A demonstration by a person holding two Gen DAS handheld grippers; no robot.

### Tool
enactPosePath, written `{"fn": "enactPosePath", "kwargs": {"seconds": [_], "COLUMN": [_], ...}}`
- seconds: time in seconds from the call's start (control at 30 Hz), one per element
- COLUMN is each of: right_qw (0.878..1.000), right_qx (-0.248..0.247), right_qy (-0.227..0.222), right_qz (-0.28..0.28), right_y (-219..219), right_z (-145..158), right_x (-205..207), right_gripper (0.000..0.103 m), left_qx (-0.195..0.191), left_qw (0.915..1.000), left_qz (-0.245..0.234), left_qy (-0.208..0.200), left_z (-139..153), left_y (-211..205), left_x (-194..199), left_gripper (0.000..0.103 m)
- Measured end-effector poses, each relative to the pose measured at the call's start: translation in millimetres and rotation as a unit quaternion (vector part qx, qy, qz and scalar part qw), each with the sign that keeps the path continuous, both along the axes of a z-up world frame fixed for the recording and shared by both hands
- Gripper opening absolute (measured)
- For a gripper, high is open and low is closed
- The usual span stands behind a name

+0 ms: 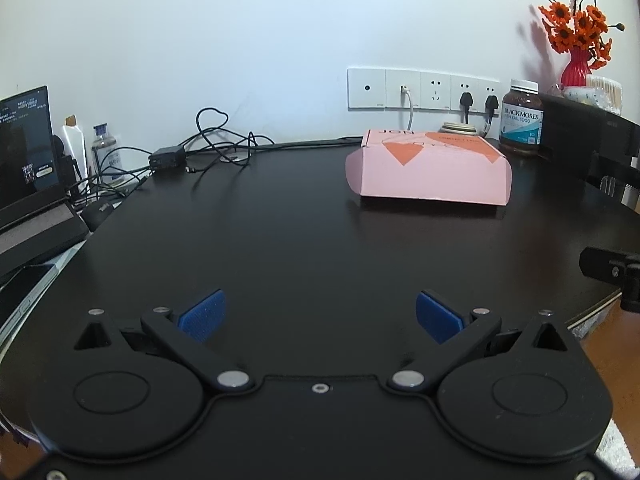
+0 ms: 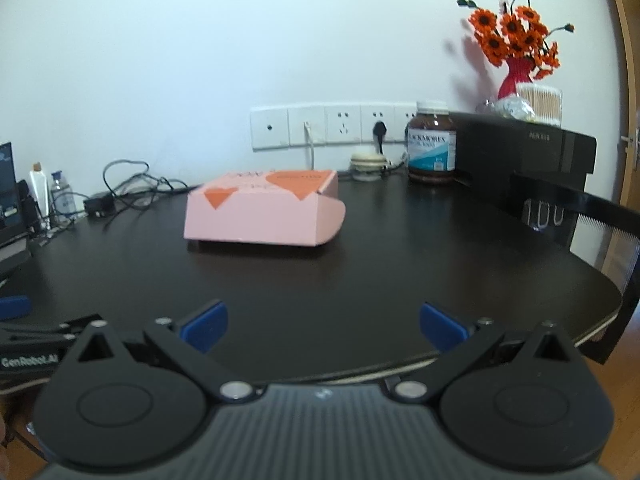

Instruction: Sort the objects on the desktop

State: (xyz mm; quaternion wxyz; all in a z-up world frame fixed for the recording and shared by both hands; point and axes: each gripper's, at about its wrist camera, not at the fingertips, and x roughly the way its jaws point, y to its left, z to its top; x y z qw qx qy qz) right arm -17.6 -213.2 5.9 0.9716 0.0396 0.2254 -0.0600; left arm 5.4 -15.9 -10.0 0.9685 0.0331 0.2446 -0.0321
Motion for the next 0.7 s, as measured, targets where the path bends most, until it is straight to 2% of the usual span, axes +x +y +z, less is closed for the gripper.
{"fn": "enactPosePath", "kwargs": {"seconds": [0.23, 0.4, 0.7], "right_qw": [1.0, 1.0, 1.0], "right_qx": [0.016, 0.011, 0.013], "right_qy": [0.019, 0.014, 0.022], "right_qz": [-0.012, -0.013, -0.01], "right_y": [-7.3, -6.4, -5.9], "right_z": [-5.2, -5.5, -7.3], "right_x": [2.9, 0.6, 3.5], "right_gripper": [0.102, 0.102, 0.102], "left_qx": [0.004, 0.002, 0.003], "left_qw": [1.0, 0.9999, 0.9999], "left_qz": [0.0, -0.001, 0.005], "left_qy": [0.004, 0.017, 0.013], "left_z": [1.0, -0.3, -0.5], "left_y": [-0.7, -1.0, 1.1], "left_x": [-1.6, 0.7, 0.6], "left_gripper": [0.103, 0.103, 0.103]}}
